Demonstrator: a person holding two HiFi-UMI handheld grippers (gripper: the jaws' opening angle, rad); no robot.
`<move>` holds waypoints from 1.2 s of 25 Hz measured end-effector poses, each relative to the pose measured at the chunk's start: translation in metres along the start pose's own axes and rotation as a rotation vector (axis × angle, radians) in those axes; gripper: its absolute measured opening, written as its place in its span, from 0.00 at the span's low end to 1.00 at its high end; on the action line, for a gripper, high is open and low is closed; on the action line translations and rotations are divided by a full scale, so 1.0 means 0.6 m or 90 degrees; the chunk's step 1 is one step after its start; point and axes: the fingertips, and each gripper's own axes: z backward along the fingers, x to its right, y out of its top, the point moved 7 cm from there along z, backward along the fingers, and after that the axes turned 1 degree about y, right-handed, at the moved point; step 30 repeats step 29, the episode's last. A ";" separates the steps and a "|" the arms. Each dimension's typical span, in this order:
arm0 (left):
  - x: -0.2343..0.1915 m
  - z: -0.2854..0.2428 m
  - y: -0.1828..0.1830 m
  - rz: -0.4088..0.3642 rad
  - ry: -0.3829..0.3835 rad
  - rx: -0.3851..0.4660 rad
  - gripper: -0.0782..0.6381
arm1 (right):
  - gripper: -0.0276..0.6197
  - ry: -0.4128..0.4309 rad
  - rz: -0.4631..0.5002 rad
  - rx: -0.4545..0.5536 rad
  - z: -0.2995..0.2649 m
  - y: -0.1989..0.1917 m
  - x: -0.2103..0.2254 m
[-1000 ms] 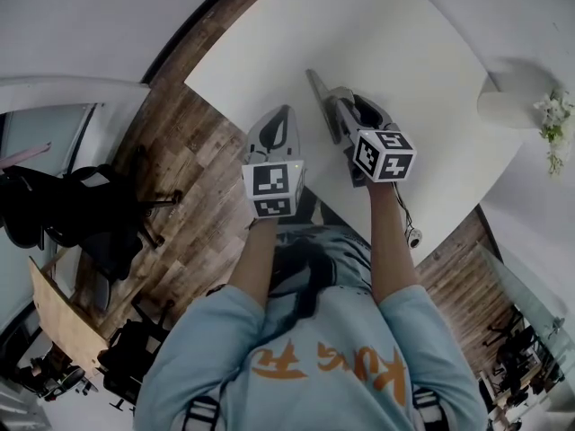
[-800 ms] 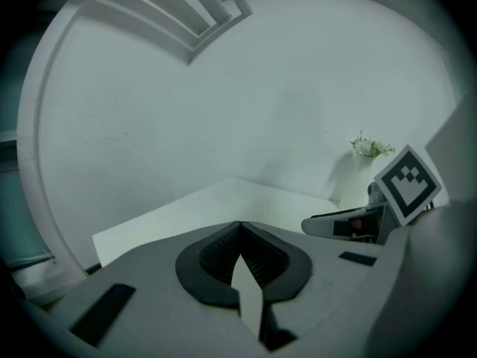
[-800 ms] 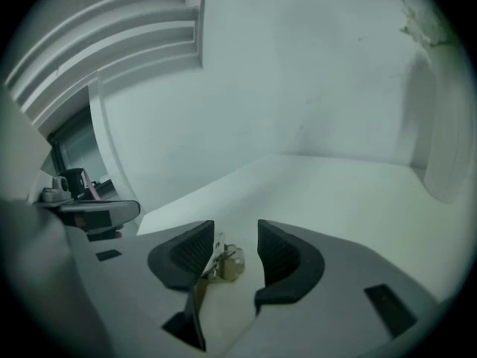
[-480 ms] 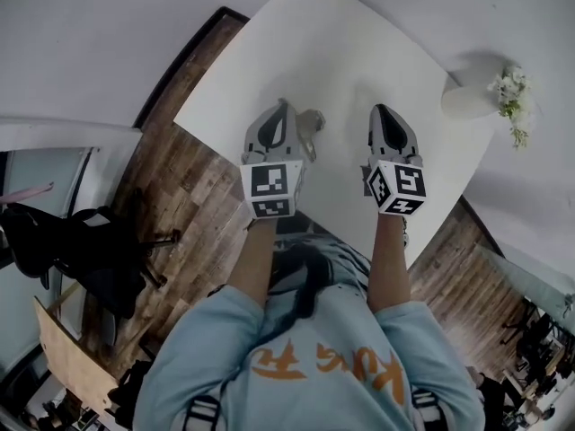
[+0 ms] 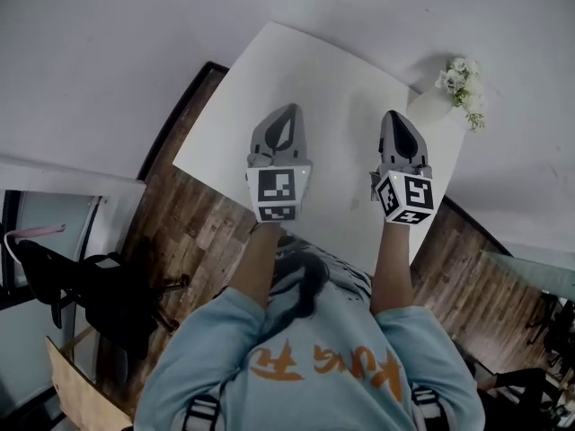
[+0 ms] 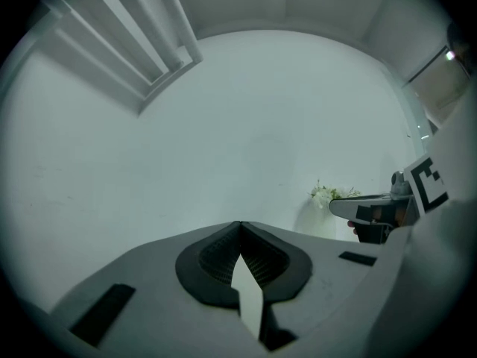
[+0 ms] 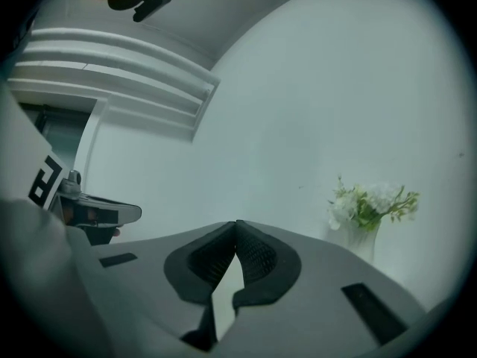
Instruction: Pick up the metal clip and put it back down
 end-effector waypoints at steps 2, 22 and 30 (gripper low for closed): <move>0.017 -0.005 0.020 -0.009 -0.013 0.016 0.14 | 0.06 -0.022 0.002 0.013 0.012 0.012 0.016; 0.060 -0.012 0.011 -0.017 -0.044 0.013 0.14 | 0.06 -0.048 0.030 0.000 0.048 0.002 0.036; 0.060 -0.013 0.010 -0.015 -0.043 0.011 0.14 | 0.06 -0.042 0.034 0.002 0.048 0.004 0.035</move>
